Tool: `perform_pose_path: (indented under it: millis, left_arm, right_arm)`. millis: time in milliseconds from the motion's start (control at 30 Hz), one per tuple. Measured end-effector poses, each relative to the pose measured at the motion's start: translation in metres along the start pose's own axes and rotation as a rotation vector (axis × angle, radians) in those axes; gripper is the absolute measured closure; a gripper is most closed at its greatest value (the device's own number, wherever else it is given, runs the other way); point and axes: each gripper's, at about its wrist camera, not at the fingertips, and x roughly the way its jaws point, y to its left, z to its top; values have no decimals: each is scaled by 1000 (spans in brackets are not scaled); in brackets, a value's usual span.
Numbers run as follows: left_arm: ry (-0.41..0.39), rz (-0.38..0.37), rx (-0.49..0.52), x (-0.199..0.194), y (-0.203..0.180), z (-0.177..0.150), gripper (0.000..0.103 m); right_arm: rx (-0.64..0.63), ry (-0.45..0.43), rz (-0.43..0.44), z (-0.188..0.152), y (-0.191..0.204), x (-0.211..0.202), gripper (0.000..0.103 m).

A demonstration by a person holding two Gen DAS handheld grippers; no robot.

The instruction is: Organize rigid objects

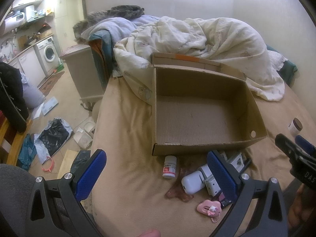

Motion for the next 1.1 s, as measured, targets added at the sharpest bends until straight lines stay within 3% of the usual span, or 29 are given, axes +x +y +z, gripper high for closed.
perform_pose_path:
  millis: [1100]
  left_arm:
    - [20,1,-26,2,5,2,1]
  right_arm:
    - [-1,2,-2,-1,3,4,0]
